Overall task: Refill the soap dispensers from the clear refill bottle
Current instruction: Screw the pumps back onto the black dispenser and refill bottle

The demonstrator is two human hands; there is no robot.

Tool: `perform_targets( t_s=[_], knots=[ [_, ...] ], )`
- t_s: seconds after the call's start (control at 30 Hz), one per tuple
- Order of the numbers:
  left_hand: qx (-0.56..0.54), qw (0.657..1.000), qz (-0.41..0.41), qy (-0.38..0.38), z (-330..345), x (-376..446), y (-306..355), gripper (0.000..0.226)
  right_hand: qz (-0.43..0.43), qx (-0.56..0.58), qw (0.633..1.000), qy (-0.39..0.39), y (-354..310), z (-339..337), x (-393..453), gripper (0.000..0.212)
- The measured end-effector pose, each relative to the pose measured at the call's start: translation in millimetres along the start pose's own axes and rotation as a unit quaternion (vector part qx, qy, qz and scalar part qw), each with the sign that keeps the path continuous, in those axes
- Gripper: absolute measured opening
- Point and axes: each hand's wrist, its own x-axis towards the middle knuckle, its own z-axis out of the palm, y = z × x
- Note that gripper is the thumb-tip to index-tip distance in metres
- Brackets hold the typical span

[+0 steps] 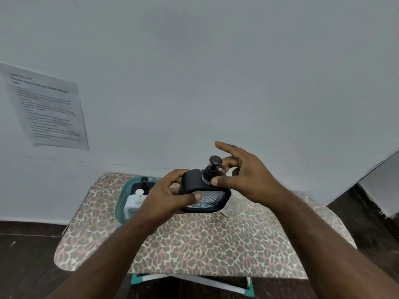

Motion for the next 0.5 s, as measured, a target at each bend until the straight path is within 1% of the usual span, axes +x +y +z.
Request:
perform_targets(
  t_s=[0.03,0.1,0.17,0.2,0.23,0.3,0.37,0.43,0.47,0.5],
  knots=[
    [-0.002,1.0,0.002,0.001,0.2,0.1,1.0,0.047,-0.004,-0.016,1.0,0.024,2.2,2.9,0.3,0.09],
    [-0.006,1.0,0.003,-0.001,1.0,0.4,3.4,0.048,-0.01,-0.025,0.999,0.018,-0.4,4.9,-2.1,0.098],
    [-0.012,1.0,0.005,-0.003,0.7,1.3,4.4,0.048,-0.014,-0.003,1.0,-0.019,-4.7,1.0,-3.2,0.093],
    [-0.014,1.0,0.007,-0.002,0.7,1.8,4.9,0.048,-0.015,0.011,1.0,-0.025,-7.2,0.3,-3.7,0.088],
    [-0.014,1.0,0.009,-0.001,1.1,2.1,5.4,0.048,-0.016,0.015,1.0,-0.009,-8.7,1.4,-3.3,0.087],
    [-0.006,1.0,0.016,-0.003,2.2,2.6,5.9,0.048,-0.022,-0.02,0.999,0.04,-5.6,5.9,-0.9,0.096],
    [-0.006,1.0,0.016,-0.003,3.5,2.7,6.1,0.048,-0.017,-0.027,0.999,0.032,-5.1,6.5,-2.5,0.104],
    [-0.013,1.0,0.014,-0.001,3.3,3.0,6.6,0.049,-0.011,0.018,1.0,-0.013,-6.2,1.5,-4.6,0.098],
    [-0.015,1.0,0.014,-0.002,2.8,3.3,6.5,0.05,-0.014,0.029,0.999,-0.018,-5.4,0.0,-4.8,0.094],
    [-0.014,1.0,0.015,-0.002,2.3,3.5,6.5,0.051,-0.013,0.028,1.0,-0.003,-5.5,-0.4,-4.4,0.092]
  ],
)
